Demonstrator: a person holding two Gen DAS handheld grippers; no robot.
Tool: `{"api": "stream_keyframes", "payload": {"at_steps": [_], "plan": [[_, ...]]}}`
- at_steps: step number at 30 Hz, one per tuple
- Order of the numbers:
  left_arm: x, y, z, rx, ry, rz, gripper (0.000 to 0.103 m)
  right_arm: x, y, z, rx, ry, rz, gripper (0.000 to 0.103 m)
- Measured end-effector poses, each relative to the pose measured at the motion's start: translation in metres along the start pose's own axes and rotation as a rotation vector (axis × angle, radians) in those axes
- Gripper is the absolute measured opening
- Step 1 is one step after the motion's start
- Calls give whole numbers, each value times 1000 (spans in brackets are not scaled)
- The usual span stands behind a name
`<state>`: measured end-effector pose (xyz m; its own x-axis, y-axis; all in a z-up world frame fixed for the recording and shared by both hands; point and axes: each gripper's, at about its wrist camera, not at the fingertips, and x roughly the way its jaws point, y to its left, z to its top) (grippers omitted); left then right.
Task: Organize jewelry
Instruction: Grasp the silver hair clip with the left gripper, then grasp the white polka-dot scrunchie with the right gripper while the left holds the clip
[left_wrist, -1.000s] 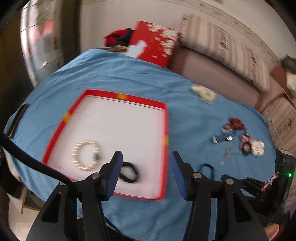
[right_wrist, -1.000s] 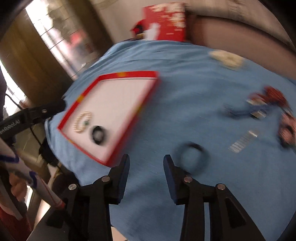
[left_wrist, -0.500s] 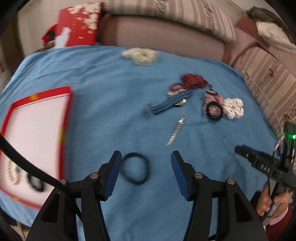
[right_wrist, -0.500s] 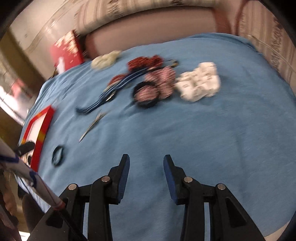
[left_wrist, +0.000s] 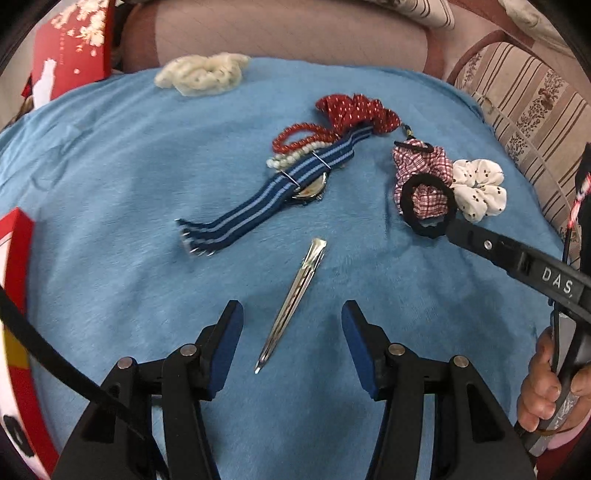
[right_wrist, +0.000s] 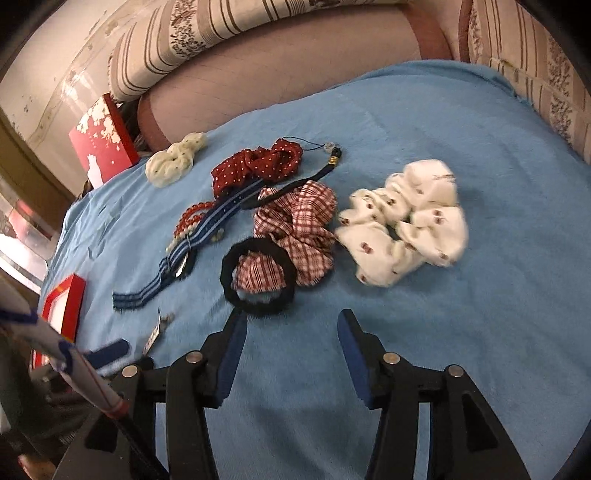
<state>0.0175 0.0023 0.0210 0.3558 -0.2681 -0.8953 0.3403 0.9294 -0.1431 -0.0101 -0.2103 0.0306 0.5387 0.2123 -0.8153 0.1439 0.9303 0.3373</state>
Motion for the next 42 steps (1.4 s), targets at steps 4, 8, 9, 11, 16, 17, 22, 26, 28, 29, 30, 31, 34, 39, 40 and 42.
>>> {"api": "stream_keyframes", "payload": {"at_steps": [4, 8, 9, 11, 16, 17, 22, 26, 28, 29, 30, 31, 34, 39, 40, 42], "plan": [[5, -4, 5, 16, -14, 3, 54, 11, 1, 4, 14, 5, -5, 55], [7, -6, 5, 18, -30, 14, 45, 17, -2, 2, 28, 14, -19, 39], [8, -8, 5, 32, -36, 46, 19, 17, -3, 2, 31, 18, -17, 29], [9, -9, 5, 46, -37, 72, 7, 16, -5, 2, 44, 25, -5, 12], [-13, -1, 0, -15, -69, 12, 7, -2, -8, -4, 59, 13, 7, 5], [-19, -1, -1, -20, -80, 3, 7, -6, -6, -6, 58, 9, 7, 5], [-61, 5, -15, -41, -142, -37, 7, -34, 9, -20, 1, -19, 12, 2], [-94, 22, -29, -78, -185, -49, 7, -54, 33, -26, -79, -51, 16, 1], [-111, 35, -37, -103, -209, -42, 7, -63, 46, -28, -112, -62, 32, 1], [-115, 41, -39, -118, -214, -40, 7, -67, 53, -29, -127, -66, 40, 1], [-121, 48, -43, -138, -220, -36, 7, -68, 56, -29, -129, -69, 41, 1], [-126, 55, -47, -152, -225, -31, 7, -68, 56, -28, -117, -70, 38, 1], [-140, 76, -58, -203, -247, -5, 7, -57, 42, -25, -55, -54, -4, 16], [-152, 101, -79, -248, -256, 15, 7, -51, 0, -12, 26, -77, -107, 35], [-153, 106, -82, -254, -254, 19, 7, -51, -12, -7, 57, -83, -117, 38], [-151, 112, -86, -264, -250, 18, 7, -49, -29, 4, 98, -88, -135, 45]]}}
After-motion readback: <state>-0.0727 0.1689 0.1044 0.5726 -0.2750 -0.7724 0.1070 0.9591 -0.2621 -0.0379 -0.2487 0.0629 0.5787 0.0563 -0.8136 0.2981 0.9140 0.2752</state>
